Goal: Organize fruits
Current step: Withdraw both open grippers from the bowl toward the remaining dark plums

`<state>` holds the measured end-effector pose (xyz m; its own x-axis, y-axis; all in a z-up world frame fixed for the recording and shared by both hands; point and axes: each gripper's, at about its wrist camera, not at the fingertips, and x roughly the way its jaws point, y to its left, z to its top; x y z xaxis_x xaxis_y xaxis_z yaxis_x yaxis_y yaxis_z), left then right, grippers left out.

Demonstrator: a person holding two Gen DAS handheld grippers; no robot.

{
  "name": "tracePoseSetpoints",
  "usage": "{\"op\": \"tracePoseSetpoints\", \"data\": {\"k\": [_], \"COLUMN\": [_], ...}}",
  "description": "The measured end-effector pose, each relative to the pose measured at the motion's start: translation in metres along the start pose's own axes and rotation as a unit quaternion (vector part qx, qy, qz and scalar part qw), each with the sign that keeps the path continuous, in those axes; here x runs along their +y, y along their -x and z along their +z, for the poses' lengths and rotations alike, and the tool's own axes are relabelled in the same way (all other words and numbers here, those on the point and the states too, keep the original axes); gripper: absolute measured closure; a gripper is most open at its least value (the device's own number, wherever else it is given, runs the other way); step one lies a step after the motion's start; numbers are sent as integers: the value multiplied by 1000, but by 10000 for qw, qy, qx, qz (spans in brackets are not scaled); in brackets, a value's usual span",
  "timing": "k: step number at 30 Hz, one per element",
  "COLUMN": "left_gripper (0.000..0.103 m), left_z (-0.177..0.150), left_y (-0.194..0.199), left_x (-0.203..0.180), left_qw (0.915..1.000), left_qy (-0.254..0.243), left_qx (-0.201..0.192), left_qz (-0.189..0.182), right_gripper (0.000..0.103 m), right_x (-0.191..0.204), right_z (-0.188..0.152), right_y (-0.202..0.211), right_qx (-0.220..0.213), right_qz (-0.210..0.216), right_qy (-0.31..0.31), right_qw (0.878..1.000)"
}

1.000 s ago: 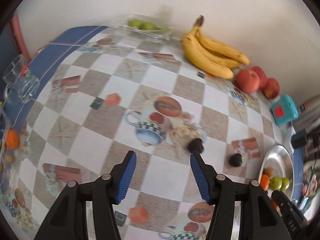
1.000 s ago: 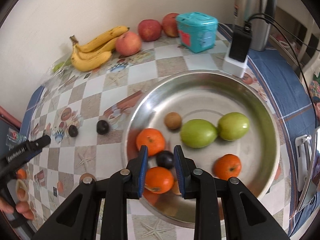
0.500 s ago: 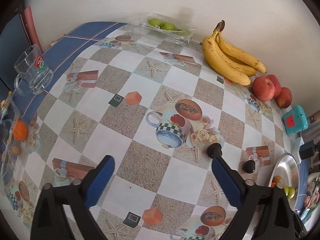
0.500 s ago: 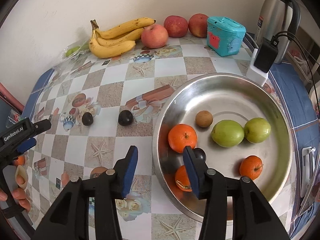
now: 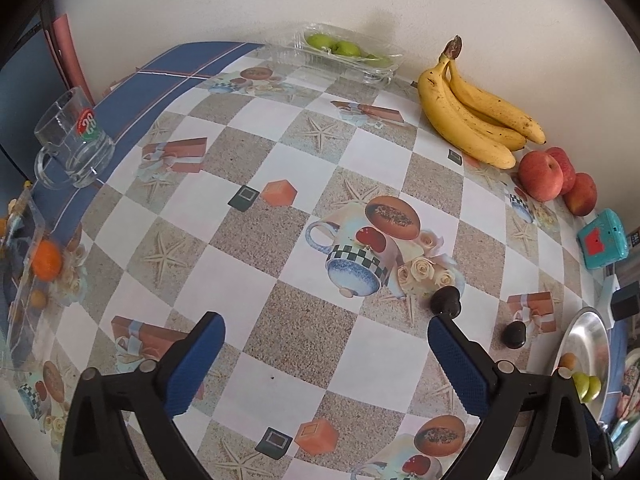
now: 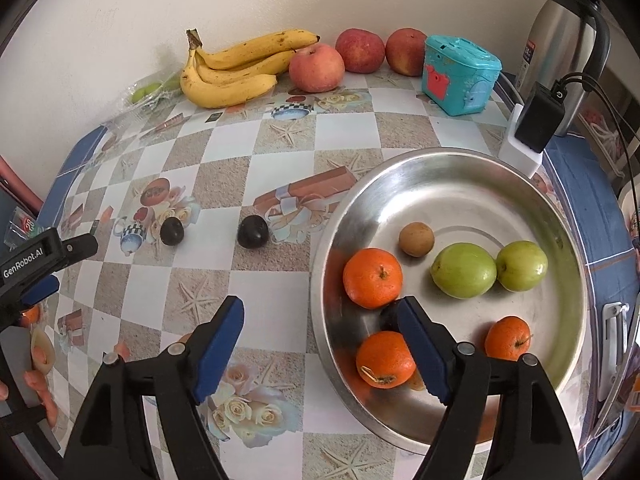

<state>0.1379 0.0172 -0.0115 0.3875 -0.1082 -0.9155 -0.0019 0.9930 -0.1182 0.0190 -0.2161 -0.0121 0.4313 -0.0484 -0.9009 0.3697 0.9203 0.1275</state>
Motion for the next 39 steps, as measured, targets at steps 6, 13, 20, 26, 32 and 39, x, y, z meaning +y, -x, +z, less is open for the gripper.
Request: {"op": "tracePoseSetpoints", "data": {"k": [6, 13, 20, 26, 32, 39], "left_gripper": [0, 0, 0, 0, 0, 4], "left_z": [3, 9, 17, 23, 23, 18], "left_y": [-1, -2, -2, -5, -12, -29], "left_x": [-1, -2, -6, -9, -23, -45], "left_qw": [9999, 9997, 9988, 9968, 9942, 9917], "left_qy": [-25, -70, -171, -239, -442, -701], "left_qx": [-58, -86, -252, -340, -394, -281], "left_qz": [-81, -225, -377, -679, -893, -1045], "right_gripper": [12, 12, 12, 12, 12, 23], "right_x": [8, 13, 25, 41, 49, 55], "right_z": [0, 1, 8, 15, 21, 26], "right_y": [-1, -6, -4, -5, -19, -41], "right_qx": [-162, -195, -440, -687, -618, -472], "right_qz": [25, 161, 200, 222, 313, 227], "right_qy": [70, -13, 257, 588, 627, 703], "right_qw": [9998, 9997, 9985, 9957, 9956, 9961]}}
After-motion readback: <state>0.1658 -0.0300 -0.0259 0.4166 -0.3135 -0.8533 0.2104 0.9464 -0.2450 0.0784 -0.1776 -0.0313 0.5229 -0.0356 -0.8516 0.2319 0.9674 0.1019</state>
